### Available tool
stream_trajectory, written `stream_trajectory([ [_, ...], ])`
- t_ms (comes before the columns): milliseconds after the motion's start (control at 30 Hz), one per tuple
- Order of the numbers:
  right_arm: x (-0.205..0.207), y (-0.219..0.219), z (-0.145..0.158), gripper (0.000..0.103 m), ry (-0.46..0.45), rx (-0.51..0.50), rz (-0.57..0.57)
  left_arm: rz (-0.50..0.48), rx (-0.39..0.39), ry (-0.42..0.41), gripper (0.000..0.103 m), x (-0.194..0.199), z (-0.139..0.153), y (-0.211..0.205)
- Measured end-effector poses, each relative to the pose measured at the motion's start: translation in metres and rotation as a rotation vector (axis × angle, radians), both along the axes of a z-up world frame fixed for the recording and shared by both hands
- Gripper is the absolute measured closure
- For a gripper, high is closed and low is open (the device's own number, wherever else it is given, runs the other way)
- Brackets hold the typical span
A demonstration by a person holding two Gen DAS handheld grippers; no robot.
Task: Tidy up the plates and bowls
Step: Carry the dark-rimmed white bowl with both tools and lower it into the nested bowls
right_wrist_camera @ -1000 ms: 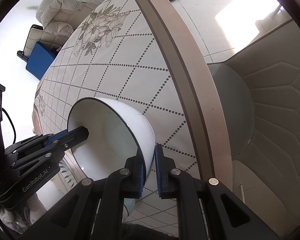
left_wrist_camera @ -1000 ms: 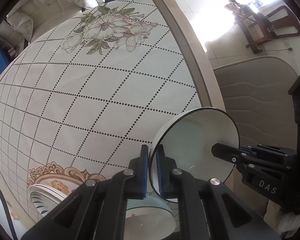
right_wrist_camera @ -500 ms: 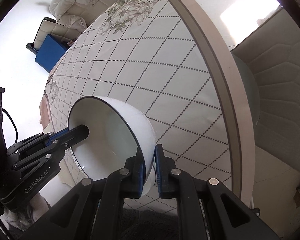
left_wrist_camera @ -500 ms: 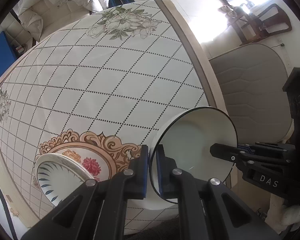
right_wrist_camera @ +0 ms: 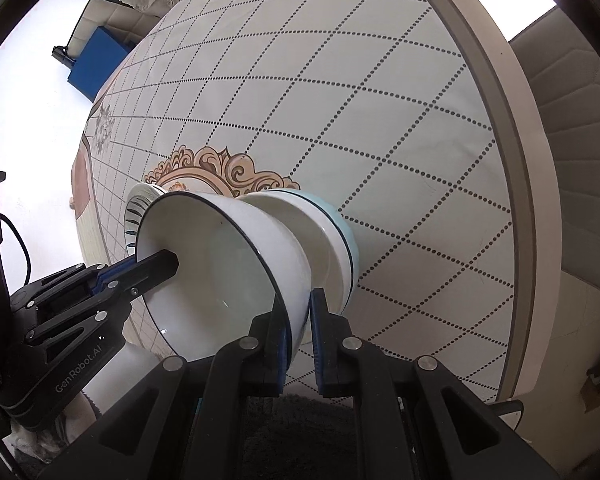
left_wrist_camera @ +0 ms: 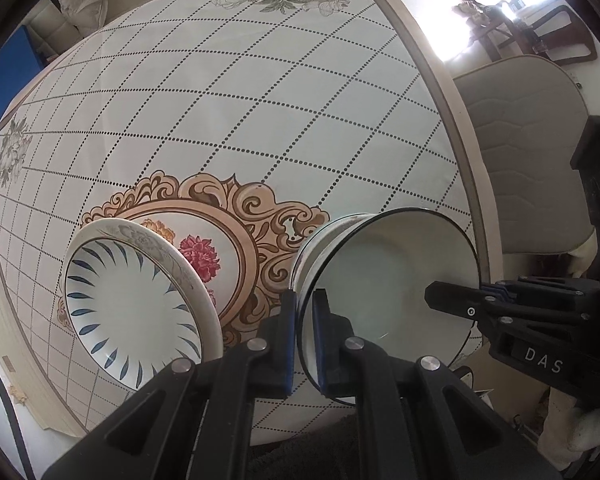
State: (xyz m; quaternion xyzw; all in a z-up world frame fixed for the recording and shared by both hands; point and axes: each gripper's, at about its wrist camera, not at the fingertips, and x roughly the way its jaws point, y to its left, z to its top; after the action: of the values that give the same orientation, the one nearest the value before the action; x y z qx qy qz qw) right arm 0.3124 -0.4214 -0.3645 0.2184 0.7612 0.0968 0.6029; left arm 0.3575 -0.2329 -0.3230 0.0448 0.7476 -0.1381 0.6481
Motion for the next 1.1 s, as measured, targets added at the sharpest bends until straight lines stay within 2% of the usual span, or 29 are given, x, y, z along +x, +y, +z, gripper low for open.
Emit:
stream_trajectory([
  [500, 0.005, 0.007, -0.017, 0.092, 0.022, -0.049, 0.029, -0.005, 0.033, 0.024, 0.097, -0.003, -0.019, -0.001],
  [800, 0.009, 0.008, -0.016, 0.092, -0.003, -0.087, 0.042, -0.007, 0.053, 0.028, 0.097, -0.005, -0.025, -0.003],
  [1100, 0.011, 0.006, -0.016, 0.092, 0.016, -0.084, 0.037, 0.010, 0.049, 0.037, 0.097, -0.003, -0.025, 0.000],
])
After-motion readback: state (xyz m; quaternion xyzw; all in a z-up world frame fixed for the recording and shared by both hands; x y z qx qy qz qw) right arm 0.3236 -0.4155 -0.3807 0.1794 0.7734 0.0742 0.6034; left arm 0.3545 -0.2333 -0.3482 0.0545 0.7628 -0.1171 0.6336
